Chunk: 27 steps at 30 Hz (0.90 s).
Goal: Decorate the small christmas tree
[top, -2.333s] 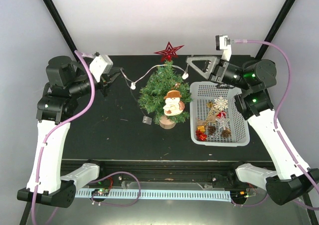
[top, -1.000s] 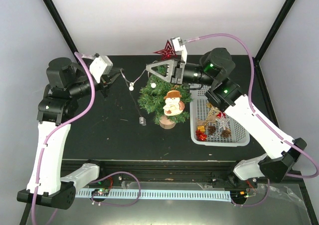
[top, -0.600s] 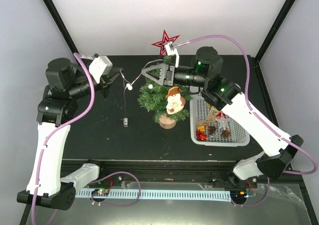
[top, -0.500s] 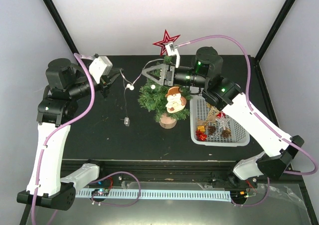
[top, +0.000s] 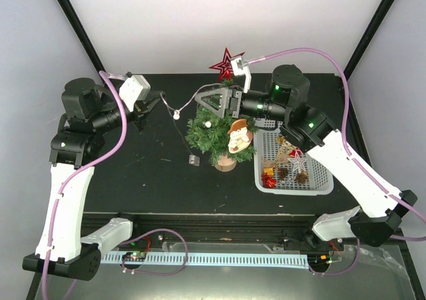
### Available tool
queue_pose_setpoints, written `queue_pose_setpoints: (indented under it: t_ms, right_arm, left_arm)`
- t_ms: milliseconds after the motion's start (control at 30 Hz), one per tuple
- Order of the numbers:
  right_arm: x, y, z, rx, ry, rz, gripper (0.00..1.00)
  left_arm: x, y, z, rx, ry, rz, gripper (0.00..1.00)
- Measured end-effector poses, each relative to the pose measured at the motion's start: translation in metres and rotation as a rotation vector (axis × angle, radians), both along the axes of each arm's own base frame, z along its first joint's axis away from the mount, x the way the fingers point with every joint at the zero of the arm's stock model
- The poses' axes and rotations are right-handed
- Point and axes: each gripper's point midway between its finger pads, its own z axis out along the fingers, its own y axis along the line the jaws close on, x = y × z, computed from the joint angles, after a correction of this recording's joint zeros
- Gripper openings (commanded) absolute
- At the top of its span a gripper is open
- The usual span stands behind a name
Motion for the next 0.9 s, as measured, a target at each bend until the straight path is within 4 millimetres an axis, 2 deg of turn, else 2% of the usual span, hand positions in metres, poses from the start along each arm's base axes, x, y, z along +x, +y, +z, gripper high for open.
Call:
queue_pose_setpoints:
  t_ms: [467, 900]
  right_arm:
    - [0.000, -0.015, -0.010, -0.062, 0.019, -0.071, 0.83]
    - [-0.018, -0.028, 0.016, -0.008, -0.026, -0.052, 0.82]
  left_arm:
    - [0.000, 0.000, 0.000, 0.001, 0.000, 0.004, 0.02]
    - [-0.011, 0.002, 0.000, 0.003, 0.014, 0.001, 0.01]
